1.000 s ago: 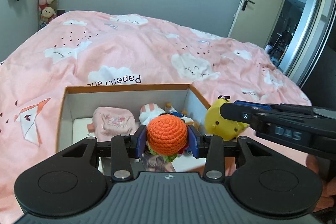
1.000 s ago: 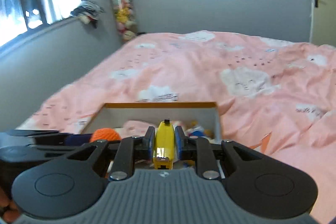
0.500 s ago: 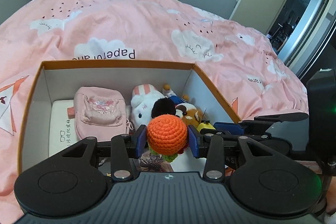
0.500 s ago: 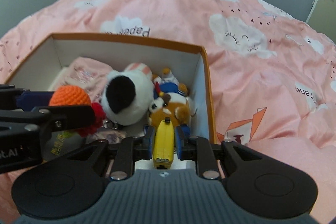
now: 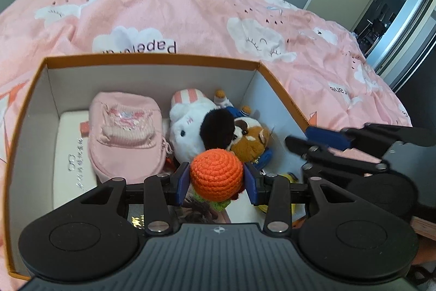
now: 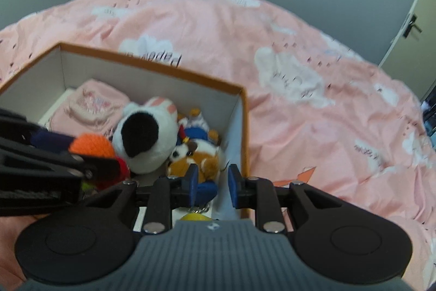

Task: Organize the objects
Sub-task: 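Drop the orange ball into the box with the left tool while the right tool releases the tape measure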

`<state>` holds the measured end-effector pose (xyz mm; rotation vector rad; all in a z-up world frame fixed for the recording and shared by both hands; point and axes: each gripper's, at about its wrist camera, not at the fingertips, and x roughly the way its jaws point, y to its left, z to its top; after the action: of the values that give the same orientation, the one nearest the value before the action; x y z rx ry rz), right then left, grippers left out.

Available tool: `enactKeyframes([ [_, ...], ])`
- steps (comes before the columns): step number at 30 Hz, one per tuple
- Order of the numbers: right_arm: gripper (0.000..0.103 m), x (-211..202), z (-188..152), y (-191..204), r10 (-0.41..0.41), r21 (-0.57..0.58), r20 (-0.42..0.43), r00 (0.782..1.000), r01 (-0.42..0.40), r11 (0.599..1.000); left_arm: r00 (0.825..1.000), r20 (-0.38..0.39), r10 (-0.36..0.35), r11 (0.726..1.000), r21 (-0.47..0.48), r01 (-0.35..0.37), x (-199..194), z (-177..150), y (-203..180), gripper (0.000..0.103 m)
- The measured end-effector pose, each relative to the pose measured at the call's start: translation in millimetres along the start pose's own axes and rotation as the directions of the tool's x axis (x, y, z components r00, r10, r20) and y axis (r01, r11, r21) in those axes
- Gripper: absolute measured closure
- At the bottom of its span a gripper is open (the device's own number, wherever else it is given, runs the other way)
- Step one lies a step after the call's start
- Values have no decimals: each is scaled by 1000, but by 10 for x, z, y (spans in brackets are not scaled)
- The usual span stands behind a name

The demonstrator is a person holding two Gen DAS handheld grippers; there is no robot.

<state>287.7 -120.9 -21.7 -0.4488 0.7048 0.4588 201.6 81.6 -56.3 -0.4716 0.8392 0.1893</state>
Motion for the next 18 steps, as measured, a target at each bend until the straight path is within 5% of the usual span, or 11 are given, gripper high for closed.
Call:
enactKeyframes([
  [5,74,-171,-49,-78,-44,50,81,996,40,998,998,-45,-33,999,-18,33,94,-15,-16,56],
  [15,74,-211,-105,-138,-25,118,86,996,15,993,997,-53,-47,999,-12,46,177,-35,-29,56],
  [18,73,-206,-122,-126,-18,123,82,996,8,992,997,-37,-63,998,-12,63,167,-37,-43,48],
])
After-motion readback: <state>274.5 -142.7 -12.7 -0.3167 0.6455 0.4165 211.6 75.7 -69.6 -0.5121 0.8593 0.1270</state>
